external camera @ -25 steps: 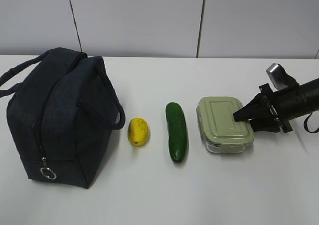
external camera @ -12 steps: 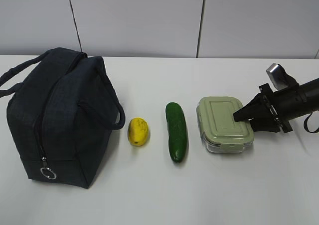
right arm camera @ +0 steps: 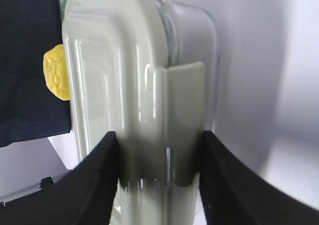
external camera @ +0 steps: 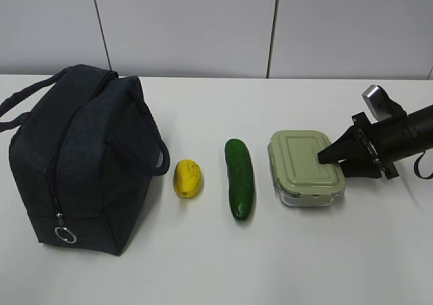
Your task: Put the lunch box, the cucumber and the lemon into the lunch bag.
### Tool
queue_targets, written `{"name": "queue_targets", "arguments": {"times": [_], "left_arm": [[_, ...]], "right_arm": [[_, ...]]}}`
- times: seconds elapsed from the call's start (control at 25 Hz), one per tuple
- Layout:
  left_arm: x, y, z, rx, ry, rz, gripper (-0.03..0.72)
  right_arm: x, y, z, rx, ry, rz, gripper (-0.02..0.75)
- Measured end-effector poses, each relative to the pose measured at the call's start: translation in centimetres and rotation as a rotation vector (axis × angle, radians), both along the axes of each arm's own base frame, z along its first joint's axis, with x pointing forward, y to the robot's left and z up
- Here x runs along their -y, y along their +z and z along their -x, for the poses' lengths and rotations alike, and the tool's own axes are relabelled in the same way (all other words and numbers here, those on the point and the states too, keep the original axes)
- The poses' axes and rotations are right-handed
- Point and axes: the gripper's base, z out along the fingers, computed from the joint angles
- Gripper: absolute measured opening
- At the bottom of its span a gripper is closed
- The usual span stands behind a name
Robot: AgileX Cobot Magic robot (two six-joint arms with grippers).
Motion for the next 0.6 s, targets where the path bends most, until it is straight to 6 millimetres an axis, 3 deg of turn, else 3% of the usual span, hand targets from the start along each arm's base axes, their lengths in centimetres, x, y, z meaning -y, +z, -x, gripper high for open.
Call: {"name": "queue_targets", "arguments": {"times": [0.6], "left_arm": [[-0.03,0.0,-0.01,0.0,0.002,-0.003,0.239]], "right_arm": [[0.21,0.91,-0.06,0.022,-0.008,0.044,0.351]]}}
